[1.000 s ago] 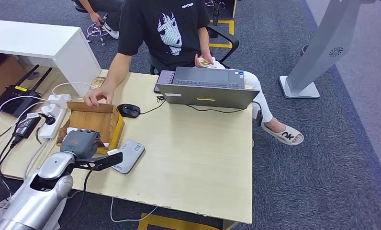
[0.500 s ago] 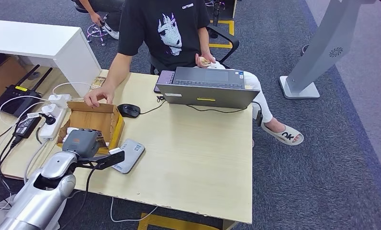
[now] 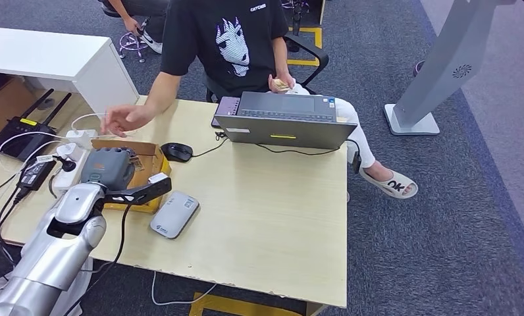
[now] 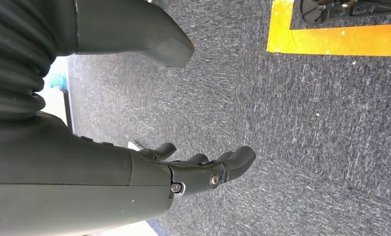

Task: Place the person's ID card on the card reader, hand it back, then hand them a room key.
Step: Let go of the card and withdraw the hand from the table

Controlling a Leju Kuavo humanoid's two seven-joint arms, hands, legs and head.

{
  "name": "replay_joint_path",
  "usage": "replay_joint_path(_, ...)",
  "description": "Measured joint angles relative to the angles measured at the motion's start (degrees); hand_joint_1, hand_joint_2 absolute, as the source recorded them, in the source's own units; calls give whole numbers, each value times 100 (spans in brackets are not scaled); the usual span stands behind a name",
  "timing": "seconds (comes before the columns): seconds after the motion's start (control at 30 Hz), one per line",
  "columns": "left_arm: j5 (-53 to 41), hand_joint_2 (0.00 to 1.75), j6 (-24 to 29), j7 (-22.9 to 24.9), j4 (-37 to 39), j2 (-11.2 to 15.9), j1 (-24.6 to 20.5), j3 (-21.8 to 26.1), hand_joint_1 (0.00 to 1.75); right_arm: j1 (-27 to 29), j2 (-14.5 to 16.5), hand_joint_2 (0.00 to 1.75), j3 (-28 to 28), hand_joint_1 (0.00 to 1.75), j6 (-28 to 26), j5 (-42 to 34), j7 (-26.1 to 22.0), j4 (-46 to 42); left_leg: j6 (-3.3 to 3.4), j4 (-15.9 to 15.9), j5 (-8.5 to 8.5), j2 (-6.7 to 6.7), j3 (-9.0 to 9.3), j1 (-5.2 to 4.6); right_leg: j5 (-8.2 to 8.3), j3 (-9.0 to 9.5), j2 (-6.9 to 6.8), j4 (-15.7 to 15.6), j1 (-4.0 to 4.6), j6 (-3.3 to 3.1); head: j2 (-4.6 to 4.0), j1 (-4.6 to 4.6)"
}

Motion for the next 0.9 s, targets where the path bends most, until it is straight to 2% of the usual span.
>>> replay_joint_path(0.6,-112,175,59,63,1,-67,-71,52,175,-1,-2,175,1,0,-4,20,-2,0,0,0,0,0,-1,1,0,-3,0,0,0,0,0,1)
replay_joint_path(0.7,-492,175,160,334,19,-64,-287,108,175,-4,-8,175,1,0,-8,83,-7,0,-1,0,1,-1,-3,2,0,-4,-2,0,1,0,0,0)
replay_joint_path(0.9,-1107,175,31,615,315,-72,-1225,322,175,-30,-22,175,5,0,-9,224,21,0,-5,1,7,1,-6,4,11,-8,1,1,3,-6,0,-1)
